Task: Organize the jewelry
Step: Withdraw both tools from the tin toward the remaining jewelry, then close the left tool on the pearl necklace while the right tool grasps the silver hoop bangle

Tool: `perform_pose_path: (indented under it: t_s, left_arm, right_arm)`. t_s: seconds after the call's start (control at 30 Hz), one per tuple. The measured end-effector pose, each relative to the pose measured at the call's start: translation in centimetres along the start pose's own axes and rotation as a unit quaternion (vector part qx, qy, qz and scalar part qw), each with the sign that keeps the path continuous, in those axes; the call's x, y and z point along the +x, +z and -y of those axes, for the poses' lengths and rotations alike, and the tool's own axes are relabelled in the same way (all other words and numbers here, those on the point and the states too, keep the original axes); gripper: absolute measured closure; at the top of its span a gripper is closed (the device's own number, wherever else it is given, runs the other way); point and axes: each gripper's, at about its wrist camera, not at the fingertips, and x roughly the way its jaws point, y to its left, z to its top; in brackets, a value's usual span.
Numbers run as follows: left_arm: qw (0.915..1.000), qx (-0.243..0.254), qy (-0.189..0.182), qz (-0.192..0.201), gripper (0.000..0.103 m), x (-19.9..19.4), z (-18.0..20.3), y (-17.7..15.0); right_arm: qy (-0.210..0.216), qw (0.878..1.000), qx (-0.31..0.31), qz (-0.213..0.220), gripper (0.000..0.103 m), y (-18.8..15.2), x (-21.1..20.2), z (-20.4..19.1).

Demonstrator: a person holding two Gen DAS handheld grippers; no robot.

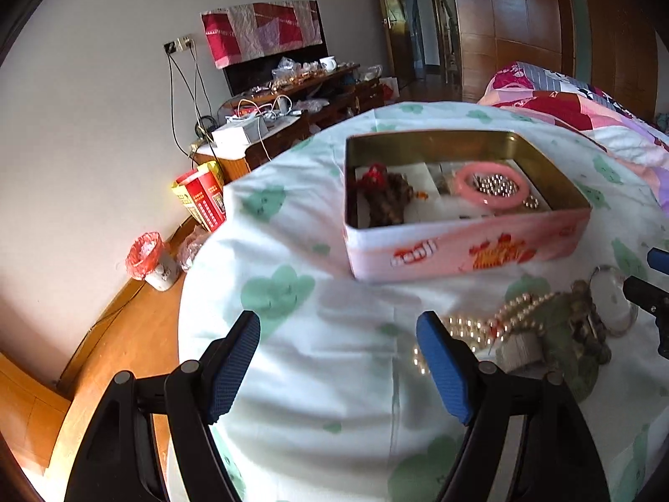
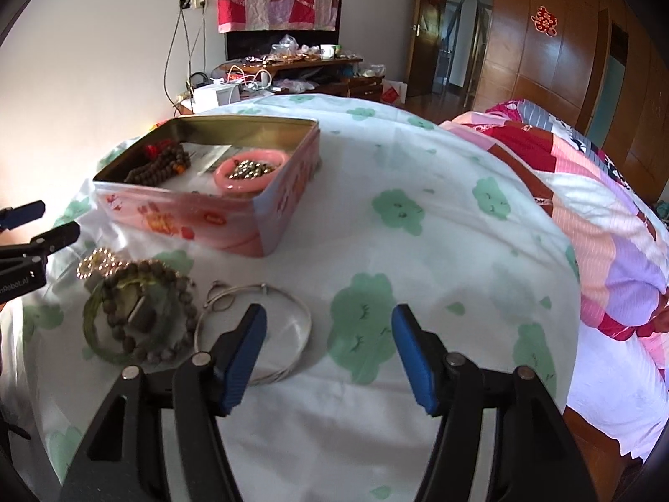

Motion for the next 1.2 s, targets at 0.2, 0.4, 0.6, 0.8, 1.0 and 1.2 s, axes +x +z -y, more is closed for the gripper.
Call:
perform_pose_path:
  t_s: [0.2,0.4,0.6,0.8,1.0,1.2]
  left_arm:
    - [0.9996,-0.003,-0.019,0.020,0.025,-1.5,0.7,0.0]
    - [0.9990,0.019,-0.033,0.024,0.025,-2.1,2.7,0.1]
    - [0.9988,0.018,-0.042,0.018,0.025,-1.9,2.9,0.1]
    - [0.9984,0.022,-0.048,0.021,0.025,-2.2,3.1,0.0]
    - [0.9989,0.020,-0.040,0.016,0.025,-1.4,2.5,-0.1]
    - [0.9986,0.000,-0.049,-0.019,0.025,1.1,0.9,-0.3]
  right_arm:
    - [0.006,1.000,-0.009,-0.004,0.039,-0.6,0.2,-0.8]
    - [0.013,1.000,-0.013,-0.009,0.043,-0.8,0.7,-1.2]
    - [0.026,0.999,-0.014,-0.015,0.063,-1.0,1.0,-1.4]
    - [0.035,0.999,-0.018,-0.012,0.094,-1.0,0.9,-1.7]
    - [0.028,1.000,-0.013,-0.002,0.097,-1.0,0.6,-1.5]
    - [0.025,1.000,-0.008,0.003,0.098,-0.8,0.3,-1.0]
